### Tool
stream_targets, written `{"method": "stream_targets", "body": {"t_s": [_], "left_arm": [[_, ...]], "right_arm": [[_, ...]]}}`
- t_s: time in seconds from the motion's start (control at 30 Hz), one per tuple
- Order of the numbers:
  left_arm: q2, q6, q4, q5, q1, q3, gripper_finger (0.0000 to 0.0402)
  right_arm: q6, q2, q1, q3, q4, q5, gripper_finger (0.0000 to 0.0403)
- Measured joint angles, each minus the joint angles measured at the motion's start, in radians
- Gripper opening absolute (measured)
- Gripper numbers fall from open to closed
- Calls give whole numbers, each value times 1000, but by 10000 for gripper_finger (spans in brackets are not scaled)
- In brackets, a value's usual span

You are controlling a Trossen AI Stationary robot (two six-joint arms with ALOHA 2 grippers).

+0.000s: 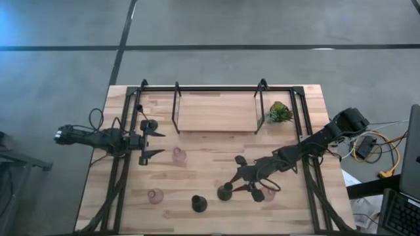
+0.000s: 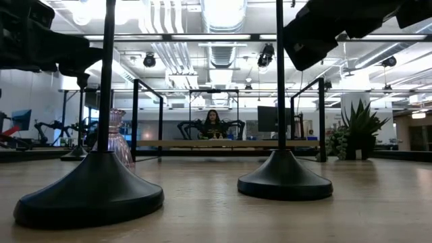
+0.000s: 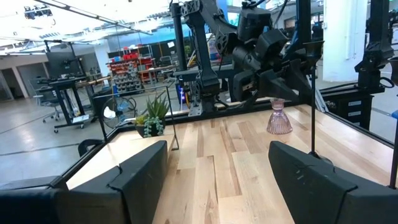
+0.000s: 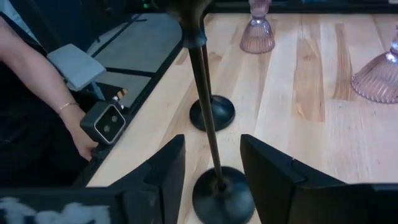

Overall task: Pick & Place candle stick holders
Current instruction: Put the bottom right black candle holder on the shelf

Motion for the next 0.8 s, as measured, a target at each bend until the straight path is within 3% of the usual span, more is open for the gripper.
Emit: {"method": "stream_targets", "body": {"t_s": [0.23,0.8], "left_arm": [[0,0,1,0,0,0,284],[5,0,2,0,0,0,285]], "right_arm": [[0,0,0,6,30,0,153],[-4,79,-7,96,28,-61,105]]}}
